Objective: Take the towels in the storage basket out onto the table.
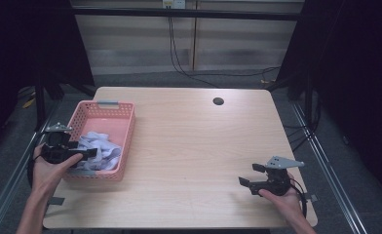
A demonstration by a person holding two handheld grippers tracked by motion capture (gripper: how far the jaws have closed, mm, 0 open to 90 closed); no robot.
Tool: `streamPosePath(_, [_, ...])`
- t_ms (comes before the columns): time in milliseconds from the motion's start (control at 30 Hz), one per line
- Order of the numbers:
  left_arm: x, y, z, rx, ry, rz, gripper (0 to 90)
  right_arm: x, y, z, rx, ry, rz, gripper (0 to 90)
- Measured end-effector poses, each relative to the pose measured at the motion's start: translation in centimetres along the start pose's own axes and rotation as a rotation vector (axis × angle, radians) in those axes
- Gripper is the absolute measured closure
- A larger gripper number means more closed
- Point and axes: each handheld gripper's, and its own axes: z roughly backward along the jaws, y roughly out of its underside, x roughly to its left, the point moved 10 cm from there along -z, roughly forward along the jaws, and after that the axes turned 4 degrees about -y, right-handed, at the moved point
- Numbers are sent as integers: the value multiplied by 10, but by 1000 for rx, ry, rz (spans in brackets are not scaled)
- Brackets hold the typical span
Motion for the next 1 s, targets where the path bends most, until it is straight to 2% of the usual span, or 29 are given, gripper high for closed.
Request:
streamPosePath(33, [0,0,0,0,0,0,157,0,0,0,0,0,0,192])
streamPosePath(67, [-5,3,-3,44,-6,-37,156,-1,0,0,3,1,-1,192])
streamPosePath(100, [-5,3,-3,44,-6,-37,147,-1,0,0,3,1,-1,192])
streamPosePath(133, [-8,4,-5,66,4,-48,147,-1,1,0,4,0,-1,193])
streamPosePath(167, [-9,7,-10,105,-3,-51,91,-1,1,0,4,-3,0,193])
streamPosePath(200, [-8,9,-13,137,-9,-55,90,0,1,-1,8,-6,-3,194])
streamPosePath(233, [-8,9,-13,137,-9,-55,83,0,1,-1,8,-6,-3,194])
streamPosePath(267, [-8,10,-16,158,-7,-43,59,1,1,-1,9,-14,-1,194])
streamPosePath(300, [-6,14,-22,223,-18,-70,34,2,1,-1,11,-20,0,195])
streamPosePath(333, [-6,15,-25,247,-24,-80,6,2,2,-1,12,-22,1,196])
streamPosePath(367, [-6,15,-25,247,-24,-80,0,2,2,-1,12,-22,1,196])
streamPosePath(400, [-5,15,-27,271,-40,-95,0,2,2,-1,14,-25,-1,196])
streamPosePath(433, [-6,14,-29,273,-46,-95,0,2,2,-1,18,-31,-1,196])
streamPosePath(467, [-6,13,-30,298,-45,-103,0,3,2,-1,19,-32,-2,196])
streamPosePath(567, [-4,14,-32,323,-40,-85,0,0,2,-1,15,-12,2,197])
streamPosePath(600, [-2,14,-34,331,-21,-76,0,-2,-1,1,-6,6,-7,198])
streamPosePath(633, [1,15,-35,343,-25,-81,0,-3,-2,2,-11,4,-10,198])
streamPosePath(667, [3,18,-36,369,-18,-62,0,-3,-2,3,-12,7,-14,197])
streamPosePath(700, [3,18,-36,369,-18,-62,0,-3,-2,3,-12,7,-14,197])
streamPosePath(800, [7,25,-42,416,-12,-12,0,-3,-1,4,-10,3,-10,198])
streamPosePath(833, [8,32,-48,464,-8,-19,0,-3,-1,4,-10,10,-8,199])
streamPosePath(900, [8,33,-49,480,-12,-25,0,-3,0,4,-7,14,-5,198])
streamPosePath(933, [7,33,-50,509,-14,-38,0,-3,0,3,-6,8,-8,198])
streamPosePath(1000, [6,32,-51,519,-19,-40,0,-3,0,3,-5,10,-9,198])
